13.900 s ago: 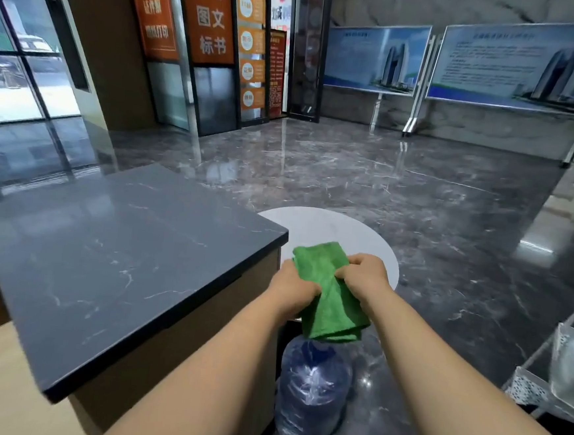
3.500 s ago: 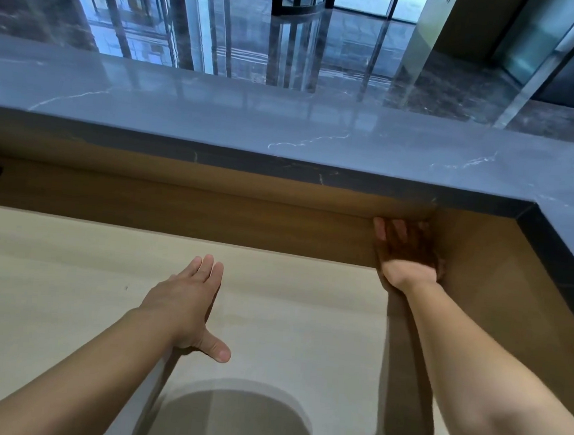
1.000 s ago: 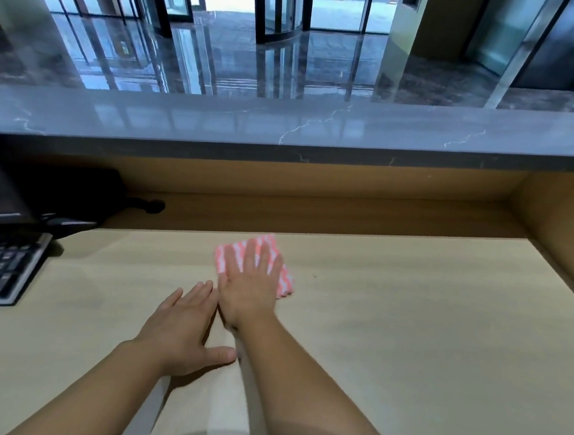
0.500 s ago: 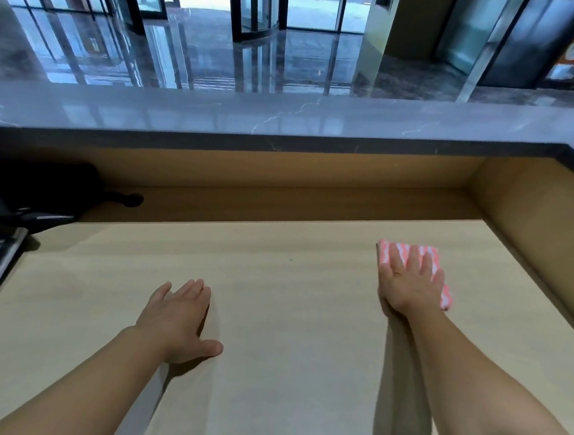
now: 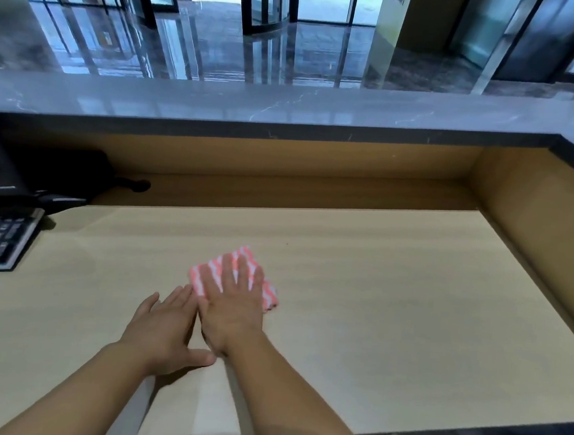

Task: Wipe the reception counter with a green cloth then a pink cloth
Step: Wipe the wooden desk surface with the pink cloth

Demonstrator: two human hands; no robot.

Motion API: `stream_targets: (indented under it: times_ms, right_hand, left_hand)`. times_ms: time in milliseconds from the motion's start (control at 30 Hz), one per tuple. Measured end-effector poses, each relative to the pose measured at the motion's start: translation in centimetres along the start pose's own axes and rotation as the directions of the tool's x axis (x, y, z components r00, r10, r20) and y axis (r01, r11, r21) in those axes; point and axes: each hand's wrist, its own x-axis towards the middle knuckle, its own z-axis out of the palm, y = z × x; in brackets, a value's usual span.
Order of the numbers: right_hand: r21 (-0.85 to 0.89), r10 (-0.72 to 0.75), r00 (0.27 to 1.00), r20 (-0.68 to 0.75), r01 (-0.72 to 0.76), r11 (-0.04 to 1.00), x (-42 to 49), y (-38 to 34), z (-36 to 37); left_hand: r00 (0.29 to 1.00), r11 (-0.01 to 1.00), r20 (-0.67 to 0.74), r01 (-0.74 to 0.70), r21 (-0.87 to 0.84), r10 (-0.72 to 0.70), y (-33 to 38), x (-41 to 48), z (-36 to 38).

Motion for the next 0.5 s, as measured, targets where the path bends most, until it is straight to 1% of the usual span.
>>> stream_targets:
  times_ms: [67,100,133,200,300,367,433,500]
  right_hand:
    - [-0.009,-0.126,0.992,-0.010,0.126,0.992,-1.2,1.9,0.0]
    - [-0.025,-0.145,0.989,-0.019,0.145,0.989,-1.8,3.4,0.0]
    - [-0.030,-0.120,0.992,-0.028,0.120,0.992,-2.3,5.4,-0.1]
    - [0.004,0.020,0.999,-0.043,-0.019,1.000,-3.6,10.3,-0.5]
    - [0.009,0.220,0.972,-0.084,-0.220,0.976,-6.7,17.5,-1.4]
    - [0.057,0.357,0.931,-0.077,-0.353,0.934,-8.8,21.0,-2.2]
    - [0.110,0.480,0.878,-0.004,-0.476,0.872,-10.1,22.9,-3.0]
    - [0.154,0.582,0.811,0.057,-0.583,0.798,-10.3,22.9,-3.4]
  left_hand:
    - [1.000,0.999,-0.008,0.030,0.025,-0.030,0.1,-0.8,0.3]
    - [0.999,0.998,-0.013,0.047,0.043,-0.046,0.3,-1.0,0.3]
    - [0.998,0.997,-0.017,0.059,0.057,-0.058,0.5,-1.2,0.3]
    - [0.998,0.996,-0.017,0.056,0.067,-0.055,1.1,-1.5,0.4]
    - [1.000,0.997,0.001,0.029,0.068,-0.029,2.3,-2.3,0.9]
    - [1.000,0.998,-0.006,0.011,0.064,-0.011,2.9,-2.9,1.3]
    - [1.000,0.998,-0.015,-0.007,0.056,0.008,3.4,-3.4,1.8]
    - [1.000,0.999,-0.018,-0.017,0.039,0.017,3.6,-4.1,2.2]
